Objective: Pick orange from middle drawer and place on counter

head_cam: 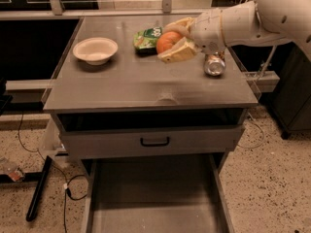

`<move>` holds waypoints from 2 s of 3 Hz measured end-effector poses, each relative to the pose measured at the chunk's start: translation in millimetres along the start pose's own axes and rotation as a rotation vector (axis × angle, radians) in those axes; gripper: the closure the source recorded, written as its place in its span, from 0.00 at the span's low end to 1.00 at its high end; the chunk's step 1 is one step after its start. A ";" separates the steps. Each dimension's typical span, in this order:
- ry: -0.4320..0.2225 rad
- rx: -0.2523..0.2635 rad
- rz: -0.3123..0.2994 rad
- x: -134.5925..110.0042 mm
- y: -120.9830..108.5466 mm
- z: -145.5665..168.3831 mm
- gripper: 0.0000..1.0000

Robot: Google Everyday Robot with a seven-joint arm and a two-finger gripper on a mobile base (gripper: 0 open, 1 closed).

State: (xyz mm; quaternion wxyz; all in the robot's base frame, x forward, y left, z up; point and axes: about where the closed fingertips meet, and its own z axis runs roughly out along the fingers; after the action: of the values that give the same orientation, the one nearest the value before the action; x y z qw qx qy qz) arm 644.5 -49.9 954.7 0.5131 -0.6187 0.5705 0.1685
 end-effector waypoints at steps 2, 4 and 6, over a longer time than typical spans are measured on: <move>0.017 0.067 0.131 29.2 -11.2 31.0 1.00; 0.119 0.244 0.227 71.5 -32.1 32.7 1.00; 0.136 0.288 0.302 100.9 -35.1 42.2 1.00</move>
Offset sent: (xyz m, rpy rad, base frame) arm 0.0513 0.0047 -0.0465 0.0611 0.0934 -0.2112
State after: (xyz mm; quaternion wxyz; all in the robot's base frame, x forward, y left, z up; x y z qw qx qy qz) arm 720.7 -75.0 872.6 0.5254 -0.4566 0.7082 0.1181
